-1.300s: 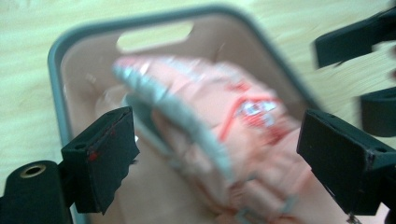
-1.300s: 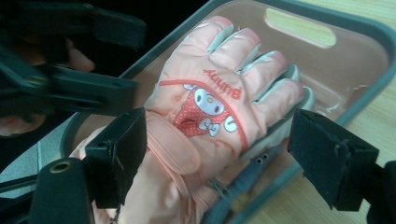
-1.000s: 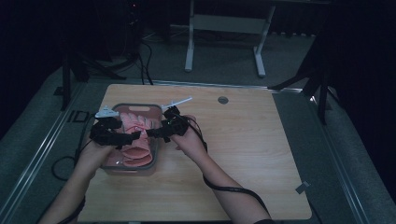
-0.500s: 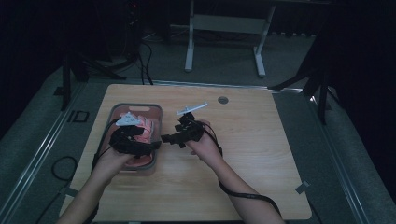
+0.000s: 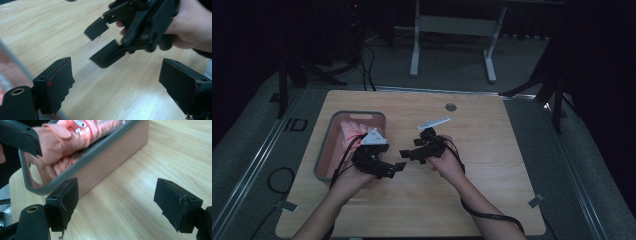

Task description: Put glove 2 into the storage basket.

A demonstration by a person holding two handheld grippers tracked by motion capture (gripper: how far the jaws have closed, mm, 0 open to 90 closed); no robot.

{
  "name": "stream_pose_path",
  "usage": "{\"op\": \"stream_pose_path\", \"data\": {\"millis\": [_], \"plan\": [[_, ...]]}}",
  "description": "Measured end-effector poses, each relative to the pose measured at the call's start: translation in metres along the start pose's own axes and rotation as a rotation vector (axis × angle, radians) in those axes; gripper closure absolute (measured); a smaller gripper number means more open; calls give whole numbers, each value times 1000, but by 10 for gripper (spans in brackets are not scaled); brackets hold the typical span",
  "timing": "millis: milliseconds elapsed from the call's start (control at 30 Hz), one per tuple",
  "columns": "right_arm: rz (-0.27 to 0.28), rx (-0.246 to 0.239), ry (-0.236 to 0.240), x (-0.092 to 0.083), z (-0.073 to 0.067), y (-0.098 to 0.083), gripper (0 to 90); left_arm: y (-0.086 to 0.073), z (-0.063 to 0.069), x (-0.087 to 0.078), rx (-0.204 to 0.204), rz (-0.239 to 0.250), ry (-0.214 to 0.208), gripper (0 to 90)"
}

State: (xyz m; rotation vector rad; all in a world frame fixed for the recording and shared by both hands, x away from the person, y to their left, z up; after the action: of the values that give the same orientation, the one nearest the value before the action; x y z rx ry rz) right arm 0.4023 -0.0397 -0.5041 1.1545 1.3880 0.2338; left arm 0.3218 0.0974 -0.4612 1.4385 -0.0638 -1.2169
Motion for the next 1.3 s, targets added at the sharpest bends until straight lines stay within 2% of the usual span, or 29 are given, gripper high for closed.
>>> {"op": "stream_pose_path", "data": {"millis": [67,200,267,333,433,600,667,900,1167,1300], "plan": [[-1,5,3,0,0,-4,197,0,3,2,3,2,-8,122],[3,-6,-2,-6,3,-21,196,-4,19,13,43,-3,-30,122],[3,-6,-2,-6,3,-21,196,-5,22,14,52,-8,-35,121],[8,-9,-9,-14,6,-32,192,-9,33,21,76,-17,-59,121],[14,-16,-12,-19,8,-39,189,-12,39,27,80,-22,-77,122],[22,-31,-17,-26,12,-52,184,-19,52,40,118,-49,-99,121],[24,-36,-32,-28,14,-57,184,-21,56,45,115,-55,-118,121],[30,-17,-32,-32,21,-73,183,-30,66,60,143,-77,-150,122],[29,-36,-33,-33,22,-92,180,-45,74,75,170,-94,-182,122],[14,-44,-39,-31,23,-99,180,-50,75,80,178,-104,-186,121]]}}
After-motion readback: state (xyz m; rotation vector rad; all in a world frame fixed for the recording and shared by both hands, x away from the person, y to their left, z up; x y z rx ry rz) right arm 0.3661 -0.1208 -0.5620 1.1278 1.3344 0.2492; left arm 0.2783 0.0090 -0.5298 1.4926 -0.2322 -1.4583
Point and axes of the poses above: each handheld gripper's, and its own axes: x roughly forward along the jaws, y roughly out of its top, z roughly to its right, the point moved 5 cm from there along x, roughly forward along the jaws, and after that the axes turned 6 degrees about -x, right-handed, at the moved point
